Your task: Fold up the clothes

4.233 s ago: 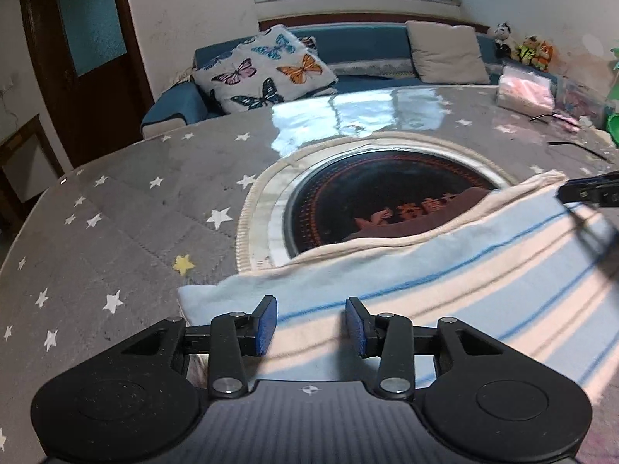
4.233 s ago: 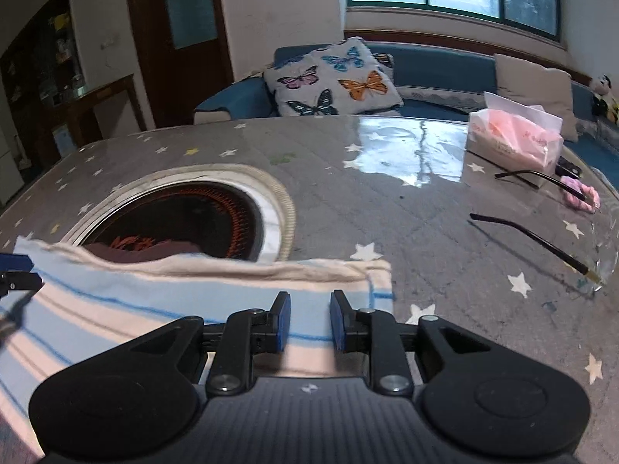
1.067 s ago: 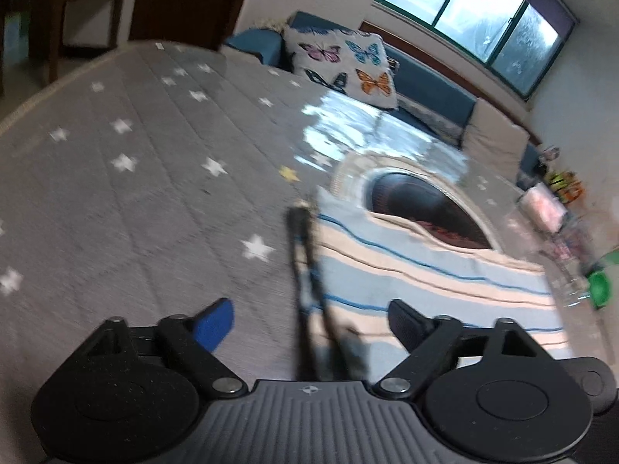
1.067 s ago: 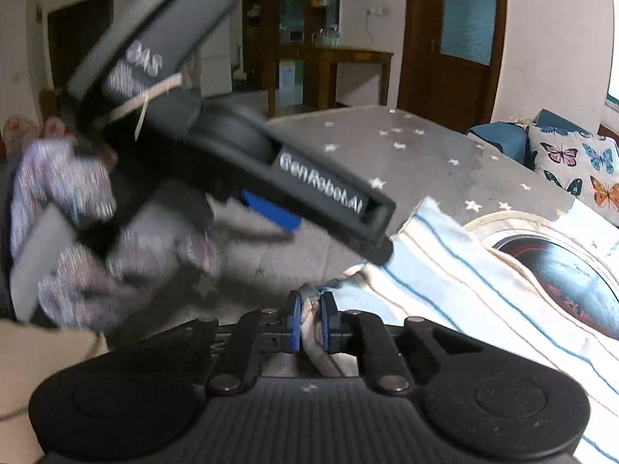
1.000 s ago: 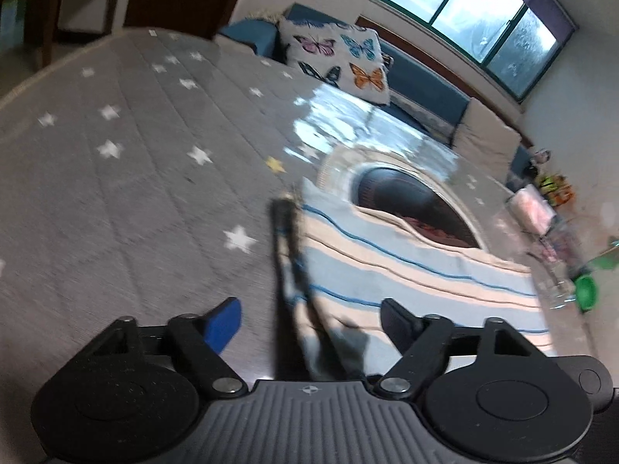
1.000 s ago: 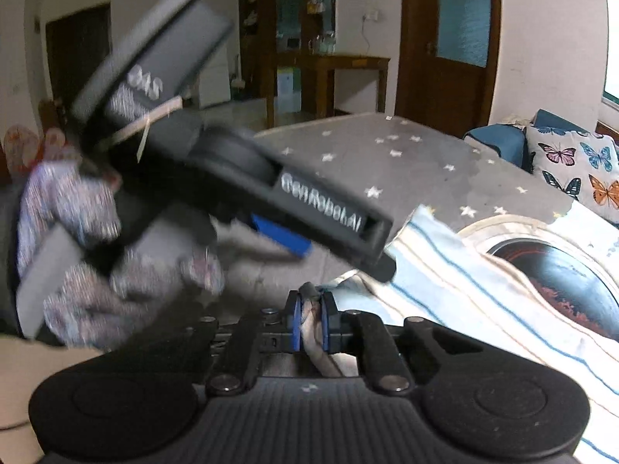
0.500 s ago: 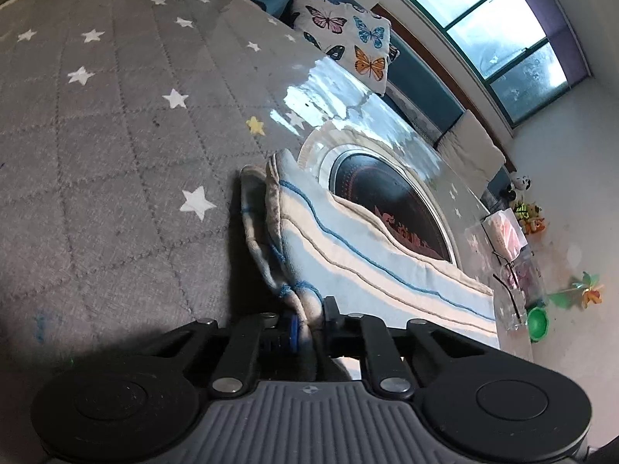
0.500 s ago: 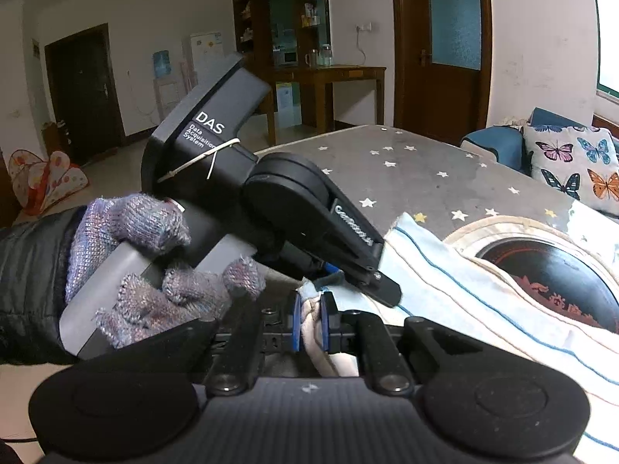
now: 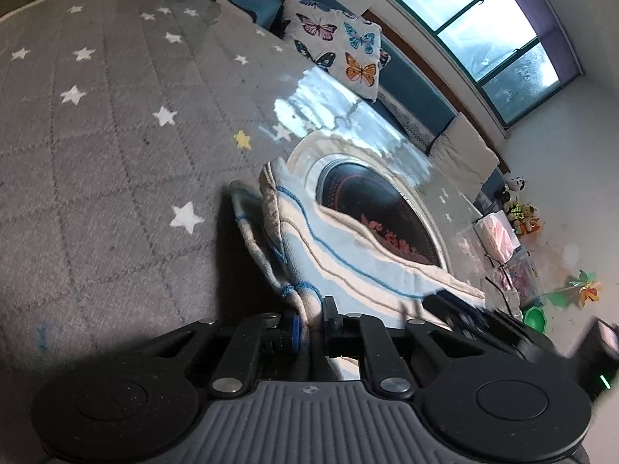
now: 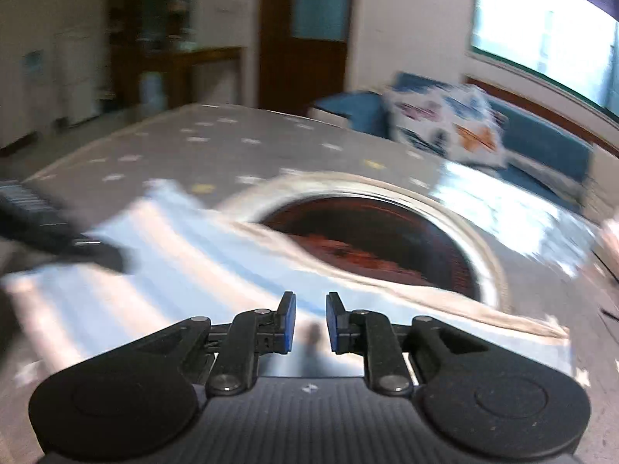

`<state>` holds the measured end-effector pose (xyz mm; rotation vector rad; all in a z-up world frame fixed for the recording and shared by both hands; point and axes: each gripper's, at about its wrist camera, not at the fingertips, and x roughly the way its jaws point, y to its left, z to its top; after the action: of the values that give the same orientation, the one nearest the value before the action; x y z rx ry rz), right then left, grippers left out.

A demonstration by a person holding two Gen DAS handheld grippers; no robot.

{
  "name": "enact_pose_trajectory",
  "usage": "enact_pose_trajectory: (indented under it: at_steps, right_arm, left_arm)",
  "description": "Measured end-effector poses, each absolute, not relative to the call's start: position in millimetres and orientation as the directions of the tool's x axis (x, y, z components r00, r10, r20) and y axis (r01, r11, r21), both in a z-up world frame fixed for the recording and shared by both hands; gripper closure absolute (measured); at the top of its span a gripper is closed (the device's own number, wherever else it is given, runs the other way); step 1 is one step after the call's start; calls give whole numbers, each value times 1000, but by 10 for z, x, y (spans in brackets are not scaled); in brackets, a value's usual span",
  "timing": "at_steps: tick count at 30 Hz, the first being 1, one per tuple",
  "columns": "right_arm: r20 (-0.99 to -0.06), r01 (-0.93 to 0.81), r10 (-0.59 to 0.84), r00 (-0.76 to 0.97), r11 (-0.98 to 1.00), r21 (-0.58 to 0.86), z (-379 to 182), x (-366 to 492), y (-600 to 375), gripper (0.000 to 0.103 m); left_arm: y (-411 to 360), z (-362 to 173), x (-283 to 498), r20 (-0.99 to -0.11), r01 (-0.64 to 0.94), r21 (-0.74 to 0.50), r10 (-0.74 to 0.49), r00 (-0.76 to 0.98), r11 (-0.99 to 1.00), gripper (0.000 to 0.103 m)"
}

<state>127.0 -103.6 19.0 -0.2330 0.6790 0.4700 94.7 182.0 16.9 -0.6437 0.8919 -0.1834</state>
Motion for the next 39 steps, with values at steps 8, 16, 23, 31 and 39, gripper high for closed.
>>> enact_pose_trajectory:
  at_steps: [8,16,23,31,39]
  right_arm:
    - [-673,-404,269,689,914,-49,-52,1680,-1036,79]
    - [-668,-379,257,698,925,-40,-118,1837,-981,70]
    - [-683,-430,278,675,901,-58,-57,1458,-1060,63]
    - [-691,-454,300,658,890,-47,-63,878,-1190,57]
    - [-690,-507,333,642,860,-58,3,298,-1318,52]
  left_arm:
    - [1750,300,957,-655,-78,-582,-410,635,810,92]
    - [1715,399,963,-642,-53,-578,-414,646,814,93]
    - [1584,571,966,-617,-20,-583,-426,662,812,93]
    - [1429,762,947,-601,5,-574,-426,677,819,93]
    - [1165,984,988,-597,37,-548,-422,682,835,93]
